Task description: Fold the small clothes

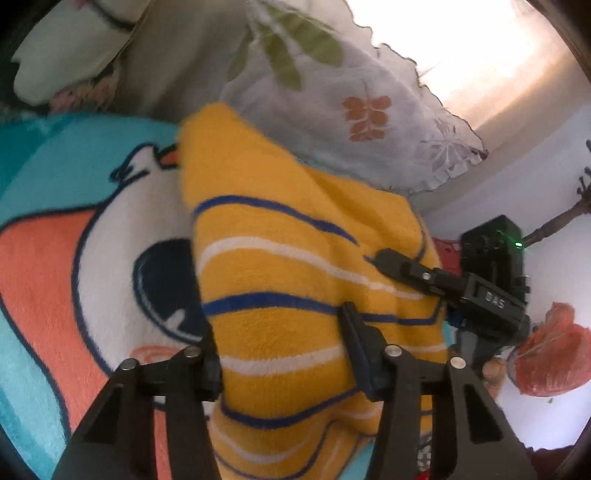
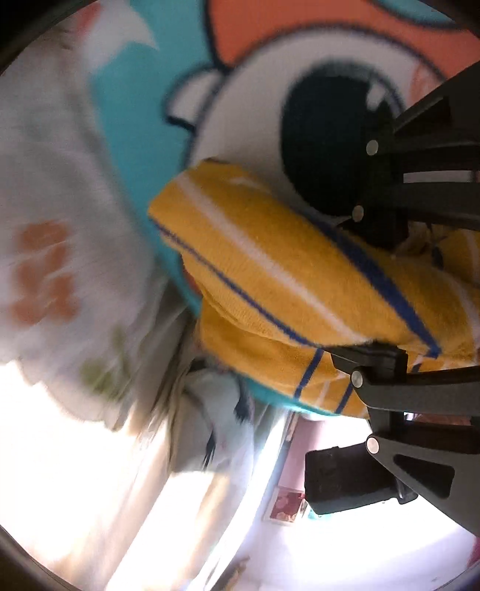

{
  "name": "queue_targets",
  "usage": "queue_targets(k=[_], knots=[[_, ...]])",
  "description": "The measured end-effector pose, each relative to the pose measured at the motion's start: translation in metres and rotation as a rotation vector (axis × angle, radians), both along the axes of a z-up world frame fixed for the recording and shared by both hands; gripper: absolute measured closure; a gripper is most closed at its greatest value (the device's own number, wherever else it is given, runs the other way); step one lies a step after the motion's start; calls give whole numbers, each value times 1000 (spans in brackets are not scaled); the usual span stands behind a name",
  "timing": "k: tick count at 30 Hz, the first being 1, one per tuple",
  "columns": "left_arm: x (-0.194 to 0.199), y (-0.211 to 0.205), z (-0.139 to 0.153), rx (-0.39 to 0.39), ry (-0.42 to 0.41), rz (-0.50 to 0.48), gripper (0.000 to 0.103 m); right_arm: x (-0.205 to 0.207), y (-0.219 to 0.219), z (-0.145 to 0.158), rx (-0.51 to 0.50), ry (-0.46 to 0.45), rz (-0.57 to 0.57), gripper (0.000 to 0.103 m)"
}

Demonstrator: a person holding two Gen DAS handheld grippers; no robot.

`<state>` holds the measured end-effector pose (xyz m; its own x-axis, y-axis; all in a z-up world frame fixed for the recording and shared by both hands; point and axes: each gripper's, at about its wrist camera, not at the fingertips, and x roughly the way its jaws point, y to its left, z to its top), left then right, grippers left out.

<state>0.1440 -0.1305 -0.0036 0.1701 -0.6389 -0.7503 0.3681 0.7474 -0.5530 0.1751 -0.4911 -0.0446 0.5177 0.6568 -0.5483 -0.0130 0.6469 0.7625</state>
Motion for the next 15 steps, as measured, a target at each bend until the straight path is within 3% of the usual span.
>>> queue_targets(k=[3, 4, 6, 8, 15], knots=[[6, -10, -14, 153, -39, 48, 38, -6, -13, 5, -139, 14, -54, 45], [7, -8, -20, 204, -32, 60, 38, -4, -14, -1, -181, 41, -67, 45], [2, 0, -20, 199, -20, 70, 38, -5, -22, -14, -251, 120, -103, 45], [-11, 13, -5, 213, -70, 90, 38, -21, -31, -12, -220, 96, -146, 45], [-57, 66, 44, 298, -233, 237, 31, -82, -61, 16, -318, 36, -267, 45]])
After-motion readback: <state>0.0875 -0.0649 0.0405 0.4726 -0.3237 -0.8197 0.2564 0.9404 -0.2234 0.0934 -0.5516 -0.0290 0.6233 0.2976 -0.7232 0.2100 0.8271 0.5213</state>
